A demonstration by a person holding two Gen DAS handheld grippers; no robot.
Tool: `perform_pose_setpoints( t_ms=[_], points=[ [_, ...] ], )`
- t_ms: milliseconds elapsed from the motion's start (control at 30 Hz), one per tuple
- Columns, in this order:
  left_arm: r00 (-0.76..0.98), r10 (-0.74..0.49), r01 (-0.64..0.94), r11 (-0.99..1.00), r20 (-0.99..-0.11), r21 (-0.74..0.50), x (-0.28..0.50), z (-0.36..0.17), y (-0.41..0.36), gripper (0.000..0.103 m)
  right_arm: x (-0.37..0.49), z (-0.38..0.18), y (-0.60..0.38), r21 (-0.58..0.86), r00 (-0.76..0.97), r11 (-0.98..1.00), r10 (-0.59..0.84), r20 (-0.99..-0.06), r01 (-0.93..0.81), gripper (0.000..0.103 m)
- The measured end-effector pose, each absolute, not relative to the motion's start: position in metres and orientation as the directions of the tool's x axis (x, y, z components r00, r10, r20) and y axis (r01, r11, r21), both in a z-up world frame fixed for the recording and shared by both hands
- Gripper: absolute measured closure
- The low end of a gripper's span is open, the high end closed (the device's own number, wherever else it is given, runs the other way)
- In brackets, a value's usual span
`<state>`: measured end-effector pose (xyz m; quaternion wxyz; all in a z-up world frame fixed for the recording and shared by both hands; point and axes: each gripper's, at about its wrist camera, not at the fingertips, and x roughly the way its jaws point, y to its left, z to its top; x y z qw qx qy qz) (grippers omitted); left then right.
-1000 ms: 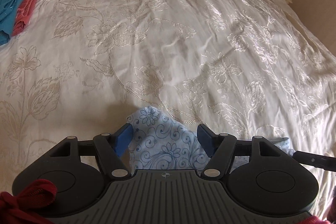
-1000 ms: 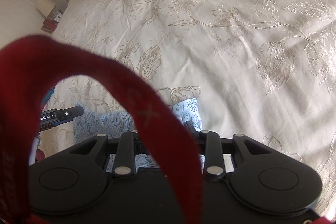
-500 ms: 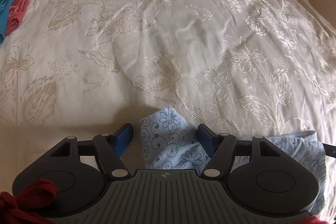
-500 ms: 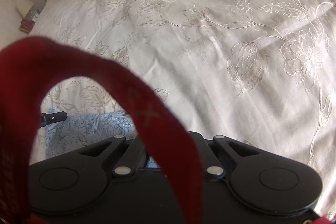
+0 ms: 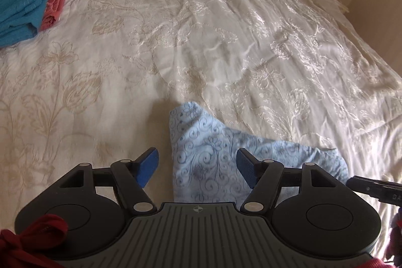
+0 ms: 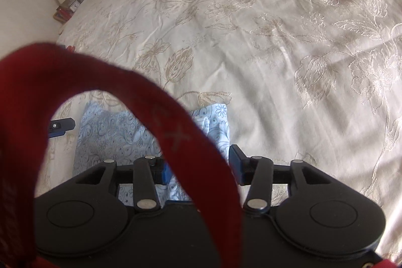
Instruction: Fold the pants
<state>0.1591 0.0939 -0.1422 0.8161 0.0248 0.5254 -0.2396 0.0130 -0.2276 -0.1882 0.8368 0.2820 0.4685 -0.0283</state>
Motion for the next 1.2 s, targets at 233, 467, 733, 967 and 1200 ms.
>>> perform_pose_setpoints(
  t_ms=[233,467,733,967,1200],
  points=[
    [0.282,-0.340,0.397,0.893,-0.897,-0.214,0.123,-0.157,0.101,0.035,0.006,-0.200,-0.216,0.426,0.508,0.855,0.236,-0.829,0.298,0.042],
    [0.222,-0.307,0.401,0.894,-0.925,-0.200,0.116,-0.174,0.091,0.034,0.009,-0.209,-0.216,0.414,0.467,0.859,0.245,-0.850,0.302,0.035],
    [0.104,-0.325,0.445,0.860,-0.940,-0.248,0.138,-0.202,0.076,0.021,0.019,-0.215,-0.213,0.420,0.448,0.860,0.266,-0.854,0.289,0.033],
    [0.113,-0.316,0.446,0.864,-0.942,-0.236,0.136,-0.206,0.067,0.006,0.022,-0.217,-0.211,0.418,0.442,0.862,0.268,-0.856,0.287,0.030],
    [0.123,-0.264,0.392,0.898,-0.957,-0.197,0.140,-0.212,0.055,0.001,0.025,-0.222,-0.209,0.423,0.434,0.859,0.277,-0.857,0.287,0.024]
  ],
)
